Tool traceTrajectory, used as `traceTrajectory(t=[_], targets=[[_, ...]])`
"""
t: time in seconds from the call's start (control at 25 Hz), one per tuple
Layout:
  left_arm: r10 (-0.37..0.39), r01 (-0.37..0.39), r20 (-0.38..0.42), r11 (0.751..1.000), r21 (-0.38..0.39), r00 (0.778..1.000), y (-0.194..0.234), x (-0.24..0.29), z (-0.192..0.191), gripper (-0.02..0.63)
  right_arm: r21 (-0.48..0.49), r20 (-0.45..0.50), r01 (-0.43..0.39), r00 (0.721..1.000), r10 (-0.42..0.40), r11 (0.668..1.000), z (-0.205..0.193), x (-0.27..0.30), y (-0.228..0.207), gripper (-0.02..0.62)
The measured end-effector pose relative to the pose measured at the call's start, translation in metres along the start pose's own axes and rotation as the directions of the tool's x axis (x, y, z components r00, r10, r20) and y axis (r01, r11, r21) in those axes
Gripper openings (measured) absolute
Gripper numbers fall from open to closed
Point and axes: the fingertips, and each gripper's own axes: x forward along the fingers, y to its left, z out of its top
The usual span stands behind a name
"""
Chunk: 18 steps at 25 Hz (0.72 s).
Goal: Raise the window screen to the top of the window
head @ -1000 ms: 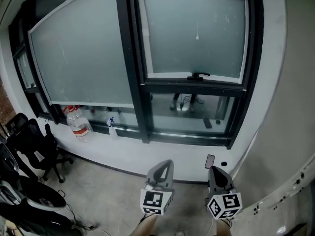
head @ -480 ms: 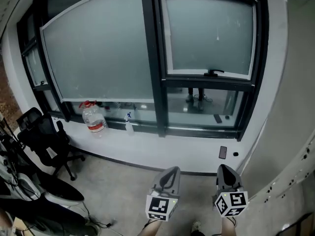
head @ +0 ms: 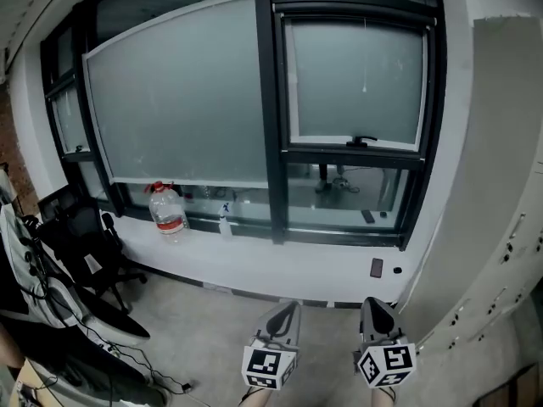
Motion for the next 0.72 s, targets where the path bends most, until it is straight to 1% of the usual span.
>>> traceTrajectory(t=[0.12, 0.2, 0.32, 0.4, 0.48, 0.6, 0.72], targets=[[0.003, -0.003, 0.008, 1.0, -0.008, 1.0, -0.022, -0.02, 0.005, 0.003, 0.026, 0.021, 0.01, 1.0, -0.011, 1.0, 0.008, -0.034, 0.001, 0.006], [0.021, -0.021, 0.006, 1.0, -0.014, 1.0, -0.039, -0.041, 0.006, 0.003, 0.038, 0.036, 0.012, 0.999, -0.013, 0.999, 0.014, -0.066, 0.004, 0.006], [0.052, -0.051, 0.016, 0.998, -0.041, 0.999, -0.073, -0.087, 0.006, 0.003, 0.027, 0.056, 0.013, 0.998, -0.014, 1.0, 0.021, -0.134, 0.005, 0.006], [0.057, -0.056, 0.031, 0.997, -0.043, 0.998, -0.103, -0.117, 0.007, 0.003, 0.018, 0.066, 0.02, 0.998, -0.021, 1.0, 0.022, -0.184, 0.0, 0.006], [0.057, -0.056, 0.026, 0.998, -0.036, 0.998, -0.137, -0.151, 0.005, 0.003, 0.027, 0.05, 0.03, 0.998, -0.031, 0.999, 0.014, -0.234, -0.004, 0.006], [0.052, -0.052, -0.018, 0.998, -0.034, 0.998, -0.183, -0.206, -0.01, 0.003, 0.059, 0.0, 0.04, 0.999, -0.04, 0.997, -0.005, -0.299, 0.001, 0.006], [0.049, -0.05, -0.027, 0.998, -0.029, 0.998, -0.211, -0.247, -0.01, 0.003, 0.045, -0.019, 0.027, 0.999, -0.026, 0.999, -0.007, -0.343, 0.016, 0.006]])
